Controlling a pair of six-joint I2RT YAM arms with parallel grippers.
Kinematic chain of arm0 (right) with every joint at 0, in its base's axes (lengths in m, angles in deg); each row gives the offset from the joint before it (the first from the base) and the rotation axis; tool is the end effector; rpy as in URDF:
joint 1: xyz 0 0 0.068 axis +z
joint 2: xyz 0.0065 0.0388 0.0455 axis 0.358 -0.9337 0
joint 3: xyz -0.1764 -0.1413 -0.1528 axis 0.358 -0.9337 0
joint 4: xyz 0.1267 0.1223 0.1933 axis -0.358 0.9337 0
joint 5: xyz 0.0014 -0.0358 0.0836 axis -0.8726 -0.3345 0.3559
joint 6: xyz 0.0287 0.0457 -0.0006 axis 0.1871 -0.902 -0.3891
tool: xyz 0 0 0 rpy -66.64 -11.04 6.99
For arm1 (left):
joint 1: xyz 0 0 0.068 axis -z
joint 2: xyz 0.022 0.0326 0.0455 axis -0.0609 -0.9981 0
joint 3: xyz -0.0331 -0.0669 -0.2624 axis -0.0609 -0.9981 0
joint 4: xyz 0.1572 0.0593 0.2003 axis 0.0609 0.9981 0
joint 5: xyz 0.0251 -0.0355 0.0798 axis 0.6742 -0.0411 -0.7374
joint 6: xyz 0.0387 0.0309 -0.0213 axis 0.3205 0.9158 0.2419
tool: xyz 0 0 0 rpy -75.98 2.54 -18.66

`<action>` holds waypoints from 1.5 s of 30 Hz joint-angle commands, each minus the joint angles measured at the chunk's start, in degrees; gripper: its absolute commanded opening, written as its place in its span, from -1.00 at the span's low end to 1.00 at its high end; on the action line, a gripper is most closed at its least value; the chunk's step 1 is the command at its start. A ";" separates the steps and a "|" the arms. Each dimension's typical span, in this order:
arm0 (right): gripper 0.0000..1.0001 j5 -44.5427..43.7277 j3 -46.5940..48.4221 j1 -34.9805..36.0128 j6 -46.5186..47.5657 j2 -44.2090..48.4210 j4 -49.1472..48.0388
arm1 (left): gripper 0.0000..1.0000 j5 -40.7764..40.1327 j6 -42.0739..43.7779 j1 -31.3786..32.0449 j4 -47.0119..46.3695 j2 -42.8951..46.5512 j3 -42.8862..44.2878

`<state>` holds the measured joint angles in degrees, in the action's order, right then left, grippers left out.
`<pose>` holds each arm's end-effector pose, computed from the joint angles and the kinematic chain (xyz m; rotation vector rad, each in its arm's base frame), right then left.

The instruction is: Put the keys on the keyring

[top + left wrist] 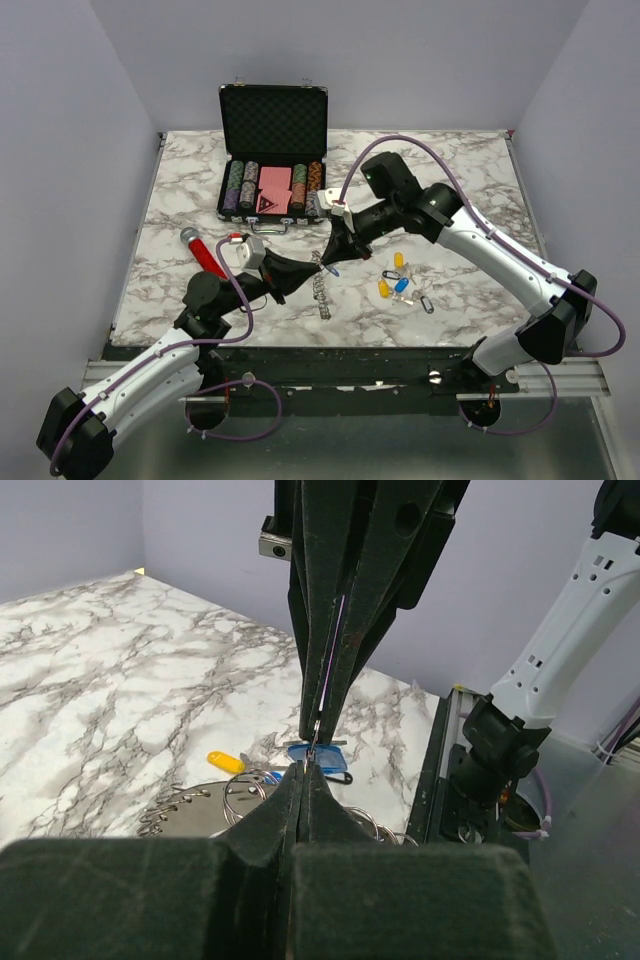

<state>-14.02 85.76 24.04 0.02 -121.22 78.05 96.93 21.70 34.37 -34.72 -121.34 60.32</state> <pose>0.2021 0.2417 0.3729 -1.7455 1.3973 1.1323 0.1174 -0.1124 0.2670 0.5977 1.3007 -1.2335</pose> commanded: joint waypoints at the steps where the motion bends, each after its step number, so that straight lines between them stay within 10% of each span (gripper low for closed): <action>1: -0.99 -0.75 -1.57 1.57 2.26 0.59 2.20 | -1.00 -0.24 -1.22 -0.42 -3.95 0.91 1.98; 36: -0.99 -2.60 -4.38 1.92 -1.08 1.99 -1.83 | -1.00 -6.56 -10.01 -2.27 -7.28 2.40 -0.56; 45: -0.61 0.74 -3.77 1.92 -1.78 2.43 -1.22 | -1.00 -6.57 -11.15 -2.97 -10.98 2.40 -3.20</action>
<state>-16.14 82.33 25.20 -0.66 -120.41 75.43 92.78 11.73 32.32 -39.23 -119.71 58.11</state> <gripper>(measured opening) 0.169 0.006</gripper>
